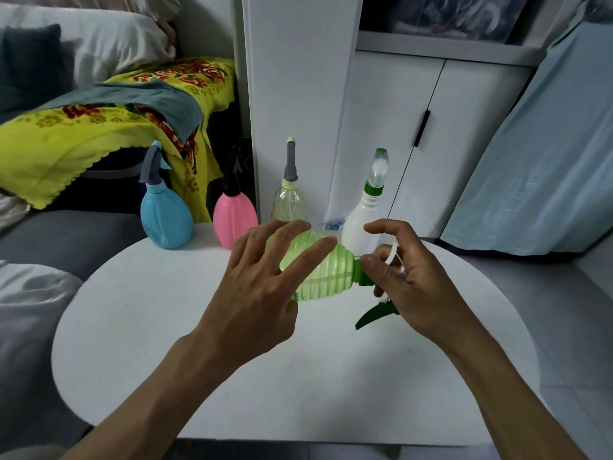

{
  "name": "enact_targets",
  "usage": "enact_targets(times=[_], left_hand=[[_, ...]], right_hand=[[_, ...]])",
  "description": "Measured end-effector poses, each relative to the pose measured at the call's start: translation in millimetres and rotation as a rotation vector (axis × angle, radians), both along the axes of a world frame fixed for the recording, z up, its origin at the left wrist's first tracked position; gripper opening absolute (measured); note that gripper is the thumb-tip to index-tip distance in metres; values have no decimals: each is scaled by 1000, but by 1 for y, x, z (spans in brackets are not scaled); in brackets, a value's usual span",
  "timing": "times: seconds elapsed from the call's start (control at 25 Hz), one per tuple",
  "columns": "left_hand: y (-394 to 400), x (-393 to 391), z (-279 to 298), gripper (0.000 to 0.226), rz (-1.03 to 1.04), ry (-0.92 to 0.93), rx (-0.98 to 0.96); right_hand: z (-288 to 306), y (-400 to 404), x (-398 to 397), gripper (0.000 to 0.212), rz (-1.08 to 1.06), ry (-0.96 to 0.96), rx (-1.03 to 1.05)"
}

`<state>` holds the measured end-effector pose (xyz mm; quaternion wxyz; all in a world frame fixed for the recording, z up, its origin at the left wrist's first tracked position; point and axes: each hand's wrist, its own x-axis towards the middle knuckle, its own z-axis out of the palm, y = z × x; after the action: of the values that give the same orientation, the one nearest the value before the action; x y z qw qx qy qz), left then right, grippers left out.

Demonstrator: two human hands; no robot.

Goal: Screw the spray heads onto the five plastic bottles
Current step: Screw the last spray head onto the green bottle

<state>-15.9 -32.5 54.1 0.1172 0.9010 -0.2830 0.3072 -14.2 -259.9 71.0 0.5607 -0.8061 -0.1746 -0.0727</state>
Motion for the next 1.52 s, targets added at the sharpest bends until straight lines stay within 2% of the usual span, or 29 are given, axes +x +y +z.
enact_targets(times=[0.16, 0.32, 0.52, 0.76, 0.84, 0.88, 0.92, 0.96, 1.0, 1.04, 1.12, 1.16, 1.32, 1.4, 1.52], left_hand=[[0, 1, 1, 85, 11, 0, -2], [-1, 0, -1, 87, -15, -3, 17], [-2, 2, -1, 87, -10, -2, 16], [-1, 2, -10, 89, -29, 64, 34], [-4, 1, -13, 91, -73, 216, -17], [-4, 0, -14, 92, -104, 306, -61], [-3, 1, -12, 93, -136, 389, -119], [-1, 3, -10, 94, -163, 486, -205], [2, 4, -4, 94, -192, 614, -340], [4, 4, 1, 90, -236, 770, -521], [5, 2, 8, 76, -382, 1077, -863], [3, 0, 10, 71, -442, 1212, -959], [-5, -7, 8, 73, -645, 1568, -1109], [-3, -5, 9, 78, -690, 1649, -1113], [-6, -3, 4, 51, -676, 1552, -1135]], right_hand=[[-1, -3, 0, 46, 24, 27, -26], [1, -4, 0, 34, -5, 57, -51], [1, -6, -2, 48, 28, 53, -63], [6, -8, -2, 39, -18, 62, -40], [8, -9, -2, 24, -50, 151, -103], [9, -9, 0, 19, -58, 258, -77], [10, -11, 1, 33, -49, 398, 22], [10, -15, 3, 52, -10, 530, 207], [9, -19, 4, 66, 65, 611, 416], [10, -21, 5, 71, 152, 637, 585], [10, -15, 3, 55, 303, 576, 790], [7, -8, 2, 46, 335, 538, 871], [-4, 15, -3, 40, 351, 478, 1083], [-4, 20, -2, 37, 348, 457, 1098], [-3, 19, 1, 28, 256, 410, 1023]])
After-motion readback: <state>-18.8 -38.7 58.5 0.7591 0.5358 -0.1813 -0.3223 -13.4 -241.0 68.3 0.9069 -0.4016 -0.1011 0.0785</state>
